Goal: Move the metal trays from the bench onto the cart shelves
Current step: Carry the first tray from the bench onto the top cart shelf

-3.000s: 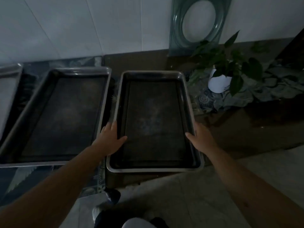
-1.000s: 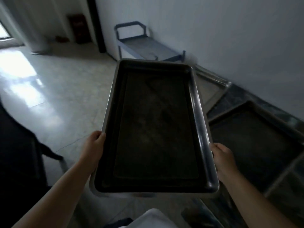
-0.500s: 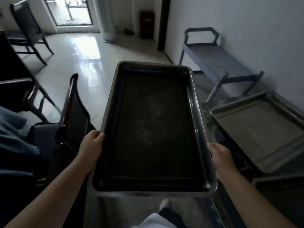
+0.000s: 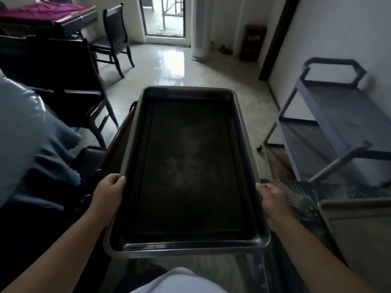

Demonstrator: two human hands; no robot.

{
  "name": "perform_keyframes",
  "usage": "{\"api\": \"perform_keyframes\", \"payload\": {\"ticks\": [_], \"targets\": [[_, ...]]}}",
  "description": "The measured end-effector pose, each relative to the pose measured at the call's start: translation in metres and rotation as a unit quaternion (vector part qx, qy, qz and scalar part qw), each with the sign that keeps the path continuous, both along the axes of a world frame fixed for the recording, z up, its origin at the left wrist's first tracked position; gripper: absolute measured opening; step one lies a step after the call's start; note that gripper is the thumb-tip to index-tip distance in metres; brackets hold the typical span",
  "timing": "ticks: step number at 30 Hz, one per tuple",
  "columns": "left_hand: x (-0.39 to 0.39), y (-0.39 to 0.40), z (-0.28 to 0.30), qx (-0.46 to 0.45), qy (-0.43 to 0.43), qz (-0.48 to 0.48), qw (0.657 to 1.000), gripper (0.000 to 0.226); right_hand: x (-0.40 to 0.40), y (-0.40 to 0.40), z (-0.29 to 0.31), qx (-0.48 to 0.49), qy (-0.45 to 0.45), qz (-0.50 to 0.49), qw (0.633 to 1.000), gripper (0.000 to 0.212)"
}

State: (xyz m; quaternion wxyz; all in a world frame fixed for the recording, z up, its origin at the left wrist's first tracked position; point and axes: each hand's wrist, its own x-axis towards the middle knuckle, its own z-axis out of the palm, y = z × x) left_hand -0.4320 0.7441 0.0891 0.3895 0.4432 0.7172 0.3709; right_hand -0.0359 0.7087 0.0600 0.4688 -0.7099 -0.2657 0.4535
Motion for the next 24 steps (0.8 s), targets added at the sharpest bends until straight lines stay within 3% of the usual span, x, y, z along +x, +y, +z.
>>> {"api": "perform_keyframes", "payload": {"ticks": [6,12,19,24], "targets": [[0.002,0.058,-0.006,-0.012,-0.021,0.002,1.000,0.021,0.009,0.072,-0.011,-0.003,-0.003,0.012,1.000,0.026],[0.003,0.174,-0.018,0.007,-0.033,-0.018,0.999,0.023,0.010,0.160,-0.027,-0.018,-0.031,-0.016,0.999,0.027],[0.029,0.319,-0.009,-0.006,-0.013,-0.102,0.995,0.025,0.023,0.229,-0.025,-0.018,-0.030,-0.118,0.992,0.028],[0.089,0.406,-0.010,-0.015,0.023,-0.185,0.982,0.021,0.055,0.244,-0.031,-0.008,-0.001,-0.215,0.977,0.023]]}}
